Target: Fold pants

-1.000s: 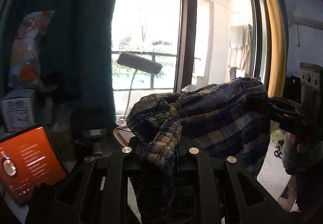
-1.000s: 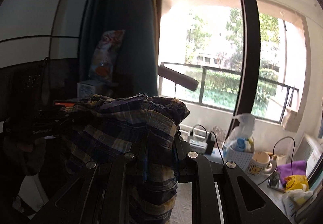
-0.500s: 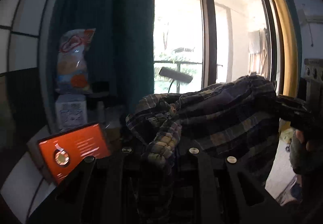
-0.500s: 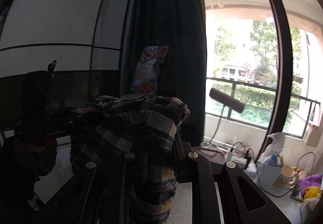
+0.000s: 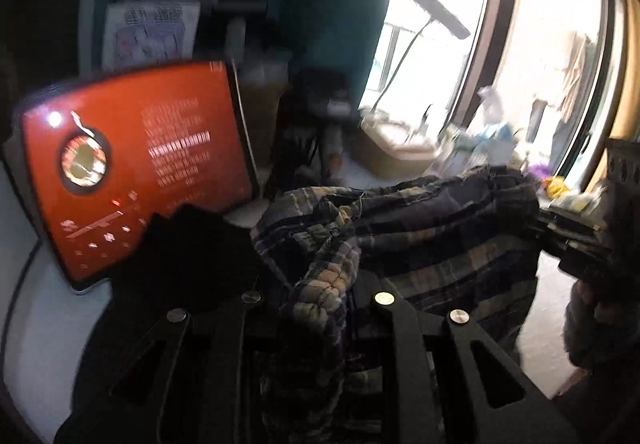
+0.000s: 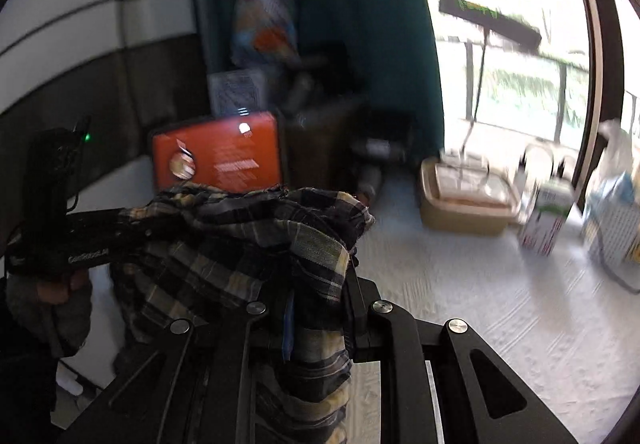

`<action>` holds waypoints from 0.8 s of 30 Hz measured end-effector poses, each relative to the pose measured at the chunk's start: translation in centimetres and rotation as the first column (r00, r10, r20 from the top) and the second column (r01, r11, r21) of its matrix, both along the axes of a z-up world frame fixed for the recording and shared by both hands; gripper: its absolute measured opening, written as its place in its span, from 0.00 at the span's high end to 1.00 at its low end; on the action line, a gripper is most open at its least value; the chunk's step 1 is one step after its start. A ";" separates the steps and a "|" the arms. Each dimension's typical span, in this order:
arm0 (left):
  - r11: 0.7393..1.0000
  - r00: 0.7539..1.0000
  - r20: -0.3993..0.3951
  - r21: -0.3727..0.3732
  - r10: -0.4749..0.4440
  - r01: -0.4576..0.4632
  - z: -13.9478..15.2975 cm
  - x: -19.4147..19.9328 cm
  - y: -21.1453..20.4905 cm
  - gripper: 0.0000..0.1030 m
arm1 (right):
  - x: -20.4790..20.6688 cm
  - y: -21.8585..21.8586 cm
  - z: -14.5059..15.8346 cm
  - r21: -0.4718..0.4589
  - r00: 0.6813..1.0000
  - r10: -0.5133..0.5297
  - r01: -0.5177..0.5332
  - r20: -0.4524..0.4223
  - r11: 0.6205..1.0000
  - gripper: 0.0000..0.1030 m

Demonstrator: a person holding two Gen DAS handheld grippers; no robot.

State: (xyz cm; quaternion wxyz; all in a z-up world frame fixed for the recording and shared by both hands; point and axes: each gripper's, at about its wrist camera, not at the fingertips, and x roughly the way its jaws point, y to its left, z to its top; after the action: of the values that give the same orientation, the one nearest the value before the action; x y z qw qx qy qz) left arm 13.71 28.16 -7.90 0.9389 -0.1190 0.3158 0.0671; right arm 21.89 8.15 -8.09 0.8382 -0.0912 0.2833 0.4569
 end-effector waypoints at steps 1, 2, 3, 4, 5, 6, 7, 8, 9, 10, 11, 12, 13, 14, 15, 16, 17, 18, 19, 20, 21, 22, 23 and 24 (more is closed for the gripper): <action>1.000 1.000 -0.019 0.006 -0.001 0.002 -0.7 0.8 0.2 0.81 | 0.9 0.5 -0.7 -0.009 1.000 -0.009 0.009 -0.012 1.000 0.82; 1.000 0.999 -0.035 0.006 -0.003 0.004 -1.4 1.6 0.3 0.81 | 1.3 0.8 -1.3 -0.017 1.000 -0.013 0.012 -0.017 1.000 0.82; 1.000 0.999 -0.054 0.003 -0.007 0.007 -2.1 2.6 0.7 0.81 | 1.8 1.3 -1.8 -0.027 1.000 -0.018 0.018 -0.018 0.999 0.82; 1.000 0.998 -0.062 0.001 -0.010 0.010 -2.4 3.0 0.8 0.81 | 2.5 1.5 -2.2 -0.031 0.999 -0.026 0.025 -0.022 0.999 0.82; 1.000 0.997 -0.071 -0.004 -0.014 0.014 -2.8 3.6 0.9 0.81 | 3.2 1.9 -2.7 -0.037 0.999 -0.034 0.033 -0.031 0.999 0.82; 1.000 0.997 -0.079 -0.008 -0.018 0.018 -3.1 4.1 1.1 0.81 | 3.9 2.2 -3.1 -0.042 0.998 -0.043 0.041 -0.038 0.998 0.82; 1.000 0.996 -0.082 -0.009 -0.023 0.022 -3.4 4.6 1.3 0.81 | 4.8 2.4 -3.6 -0.046 0.997 -0.056 0.054 -0.051 0.997 0.82; 1.000 0.996 -0.086 -0.008 -0.028 0.028 -3.4 5.1 1.4 0.81 | 5.5 2.5 -3.9 -0.048 0.996 -0.067 0.065 -0.059 0.997 0.82; 0.999 0.996 -0.086 -0.006 -0.034 0.034 -3.4 5.5 1.4 0.81 | 6.2 2.6 -4.2 -0.051 0.995 -0.079 0.076 -0.063 0.996 0.82; 0.999 0.996 -0.085 -0.003 -0.039 0.039 -3.4 6.0 1.4 0.81 | 6.6 2.6 -4.2 -0.052 0.994 -0.087 0.084 -0.065 0.995 0.82; 0.999 0.996 -0.082 0.000 -0.045 0.045 -3.3 6.4 1.5 0.81 | 7.1 2.6 -4.3 -0.051 0.993 -0.100 0.097 -0.066 0.994 0.82; 0.999 0.995 -0.081 0.007 -0.052 0.052 -3.1 6.9 1.4 0.81 | 7.6 2.6 -4.3 -0.051 0.992 -0.111 0.107 -0.067 0.993 0.82; 0.998 0.995 -0.082 0.009 -0.054 0.055 -3.1 7.3 1.5 0.81 | 8.0 2.6 -4.4 -0.054 0.991 -0.119 0.116 -0.065 0.992 0.82; 0.998 0.995 -0.086 0.010 -0.059 0.060 -3.2 7.8 1.7 0.81 | 8.4 2.7 -4.5 -0.058 0.990 -0.129 0.126 -0.063 0.990 0.82; 0.998 0.993 -0.100 0.011 -0.062 0.063 -3.6 8.4 1.8 0.81 | 8.8 2.8 -4.8 -0.063 0.988 -0.136 0.132 -0.067 0.989 0.82; 0.998 0.991 -0.122 0.016 -0.063 0.065 -4.1 8.9 2.0 0.81 | 9.2 2.9 -5.2 -0.070 0.988 -0.138 0.133 -0.075 0.989 0.82; 0.998 0.987 -0.148 0.031 -0.058 0.063 -4.7 9.3 2.0 0.80 | 9.4 3.2 -5.7 -0.088 0.987 -0.133 0.126 -0.086 0.988 0.82; 0.998 0.986 -0.158 0.032 -0.054 0.059 -5.0 9.3 2.2 0.79 | 9.6 3.5 -6.3 -0.106 0.987 -0.127 0.117 -0.096 0.988 0.82; 0.998 0.986 -0.160 0.027 -0.049 0.054 -5.0 9.4 2.4 0.75 | 9.7 3.7 -6.8 -0.119 0.987 -0.127 0.115 -0.101 0.986 0.82; 0.999 0.986 -0.161 0.022 -0.044 0.048 -4.9 9.2 2.6 0.74 | 9.9 3.9 -7.3 -0.132 0.986 -0.127 0.112 -0.105 0.985 0.82; 0.999 0.986 -0.162 0.018 -0.039 0.043 -4.9 9.1 2.8 0.70 | 10.0 4.1 -7.7 -0.147 0.986 -0.122 0.105 -0.110 0.983 0.79; 0.999 0.985 -0.168 0.019 -0.028 0.032 -4.9 9.0 3.0 0.63 | 10.2 4.2 -8.0 -0.162 0.986 -0.129 0.110 -0.109 0.981 0.68; 1.000 0.985 -0.170 0.021 -0.012 0.016 -5.0 8.9 3.2 0.59 | 10.3 4.1 -8.2 -0.171 0.984 -0.141 0.122 -0.104 0.978 0.55; 1.000 0.986 -0.169 0.024 0.008 -0.004 -4.9 8.6 3.5 0.51 | 10.4 3.8 -8.3 -0.172 0.983 -0.154 0.136 -0.097 0.976 0.48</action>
State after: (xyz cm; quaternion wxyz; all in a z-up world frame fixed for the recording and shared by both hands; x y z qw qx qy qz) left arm 22.34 31.66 -12.76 0.9099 -0.1028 0.3932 0.0836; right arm 32.32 11.96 -16.34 0.8421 -0.1139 0.3716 0.3738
